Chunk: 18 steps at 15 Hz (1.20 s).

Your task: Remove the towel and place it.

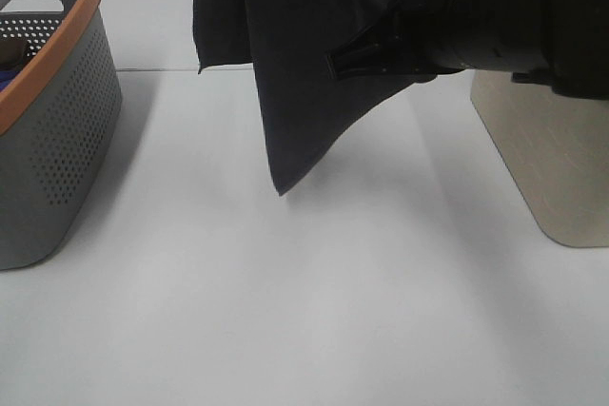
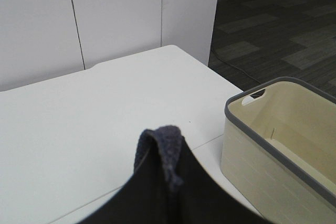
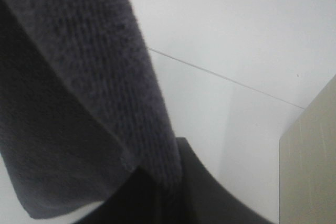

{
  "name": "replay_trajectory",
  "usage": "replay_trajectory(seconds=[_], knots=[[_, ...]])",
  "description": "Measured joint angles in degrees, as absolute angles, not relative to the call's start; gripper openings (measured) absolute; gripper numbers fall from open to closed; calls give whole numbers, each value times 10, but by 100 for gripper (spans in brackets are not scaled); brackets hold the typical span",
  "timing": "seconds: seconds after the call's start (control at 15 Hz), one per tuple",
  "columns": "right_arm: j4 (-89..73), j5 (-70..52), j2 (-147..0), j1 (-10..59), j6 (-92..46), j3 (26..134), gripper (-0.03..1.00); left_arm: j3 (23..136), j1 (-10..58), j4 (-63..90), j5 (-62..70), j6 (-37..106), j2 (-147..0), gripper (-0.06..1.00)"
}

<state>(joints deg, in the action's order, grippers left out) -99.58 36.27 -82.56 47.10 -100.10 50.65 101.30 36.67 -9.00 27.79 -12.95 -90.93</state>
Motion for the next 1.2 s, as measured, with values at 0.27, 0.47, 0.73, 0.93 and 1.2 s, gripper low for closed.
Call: replay_trajectory(seconds=[0.27,0.47,0.73,0.93,1.2], knots=[[-1003,357,-802,471,-1022,506,0,1013,367,-154,282,-136,-922,0],[-994,350,-766,471,-1025,506,0,1013,367,-305,282,-156,-948,0],[-843,378,-803,459,-1026,567,0,1013,346,-405,277,-258,-1021,0],[-842,311,-881,375,-1026,649,0,1013,294,-408,246,-329,-1054,0],[-896,123,-997,246,-1026,765,0,1013,234,-409,125,-378,-1105,0]])
